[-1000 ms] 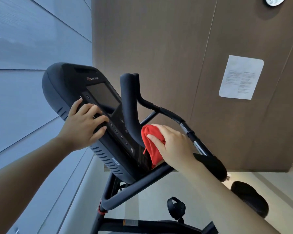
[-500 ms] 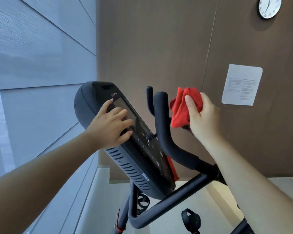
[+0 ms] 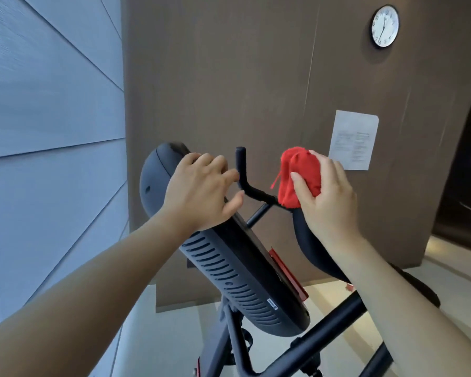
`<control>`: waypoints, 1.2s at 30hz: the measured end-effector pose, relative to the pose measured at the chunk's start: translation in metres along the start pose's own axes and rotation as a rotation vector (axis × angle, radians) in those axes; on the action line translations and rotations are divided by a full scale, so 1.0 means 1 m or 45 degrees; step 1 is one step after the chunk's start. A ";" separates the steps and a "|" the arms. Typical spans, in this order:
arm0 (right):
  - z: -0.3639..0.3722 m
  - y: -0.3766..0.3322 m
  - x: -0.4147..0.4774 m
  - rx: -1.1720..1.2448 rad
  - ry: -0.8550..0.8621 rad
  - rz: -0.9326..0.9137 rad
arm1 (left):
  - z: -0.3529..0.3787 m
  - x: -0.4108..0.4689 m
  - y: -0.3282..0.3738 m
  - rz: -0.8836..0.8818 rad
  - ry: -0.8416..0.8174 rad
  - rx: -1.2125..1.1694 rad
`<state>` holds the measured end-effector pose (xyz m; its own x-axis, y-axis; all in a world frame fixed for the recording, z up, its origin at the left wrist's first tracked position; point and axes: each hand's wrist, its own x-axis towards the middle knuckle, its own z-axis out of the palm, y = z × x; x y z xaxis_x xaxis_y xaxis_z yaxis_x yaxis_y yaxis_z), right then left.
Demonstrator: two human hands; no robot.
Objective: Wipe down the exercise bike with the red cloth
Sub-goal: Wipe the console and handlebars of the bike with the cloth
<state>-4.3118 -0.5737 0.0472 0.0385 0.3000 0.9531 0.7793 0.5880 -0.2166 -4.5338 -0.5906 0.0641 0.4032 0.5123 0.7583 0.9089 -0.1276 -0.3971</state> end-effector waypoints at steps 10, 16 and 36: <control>-0.010 -0.002 -0.034 0.097 -0.009 0.309 | 0.003 0.001 0.000 0.049 0.000 -0.034; 0.001 -0.008 -0.036 -0.037 0.007 0.305 | 0.003 0.000 0.000 0.045 0.024 -0.047; 0.005 -0.020 -0.005 -0.741 -0.150 -0.399 | 0.003 -0.001 -0.002 0.039 0.042 -0.074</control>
<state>-4.3312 -0.5832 0.0463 -0.2873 0.2804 0.9159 0.9540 0.1697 0.2473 -4.5367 -0.5882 0.0622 0.4336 0.4795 0.7629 0.9002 -0.1928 -0.3904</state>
